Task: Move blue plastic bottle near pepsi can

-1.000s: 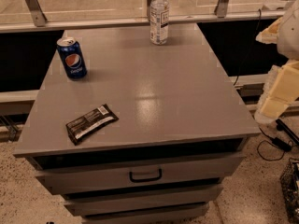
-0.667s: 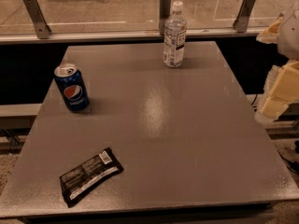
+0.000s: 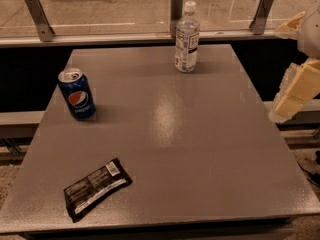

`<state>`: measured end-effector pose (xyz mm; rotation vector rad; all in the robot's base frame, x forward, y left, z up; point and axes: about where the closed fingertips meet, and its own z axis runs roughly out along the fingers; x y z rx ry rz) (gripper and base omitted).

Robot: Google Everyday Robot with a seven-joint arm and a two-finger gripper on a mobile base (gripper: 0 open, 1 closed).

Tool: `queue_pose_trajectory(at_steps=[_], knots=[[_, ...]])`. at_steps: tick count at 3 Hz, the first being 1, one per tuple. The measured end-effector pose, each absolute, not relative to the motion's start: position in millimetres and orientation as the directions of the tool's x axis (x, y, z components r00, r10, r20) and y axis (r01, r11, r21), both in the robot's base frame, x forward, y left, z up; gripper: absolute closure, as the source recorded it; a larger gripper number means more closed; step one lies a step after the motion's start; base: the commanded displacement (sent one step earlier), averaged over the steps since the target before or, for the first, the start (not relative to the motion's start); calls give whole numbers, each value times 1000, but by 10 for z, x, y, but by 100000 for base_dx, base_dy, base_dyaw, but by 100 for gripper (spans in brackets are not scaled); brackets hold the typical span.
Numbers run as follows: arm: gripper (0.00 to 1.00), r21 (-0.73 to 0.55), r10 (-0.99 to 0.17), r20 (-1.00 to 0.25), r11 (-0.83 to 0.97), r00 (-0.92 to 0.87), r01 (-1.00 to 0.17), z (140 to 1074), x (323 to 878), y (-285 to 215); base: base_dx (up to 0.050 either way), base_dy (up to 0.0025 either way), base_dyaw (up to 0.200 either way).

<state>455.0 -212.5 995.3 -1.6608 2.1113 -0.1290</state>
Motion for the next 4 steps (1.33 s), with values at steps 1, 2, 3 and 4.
queue_pose_trajectory(at_steps=[1, 2, 3, 4], knots=[[0, -406, -921, -367, 285, -130, -869, 10024, 4893, -2141, 0, 0, 0], [0, -451, -878, -467, 339, -105, -826, 10038, 5318, -2090, 0, 0, 0], [0, -424, -812, -571, 418, -121, -804, 9908, 5769, -1969, 0, 0, 0], [0, -424, -812, -571, 418, -121, -803, 9908, 5769, -1968, 0, 0, 0]])
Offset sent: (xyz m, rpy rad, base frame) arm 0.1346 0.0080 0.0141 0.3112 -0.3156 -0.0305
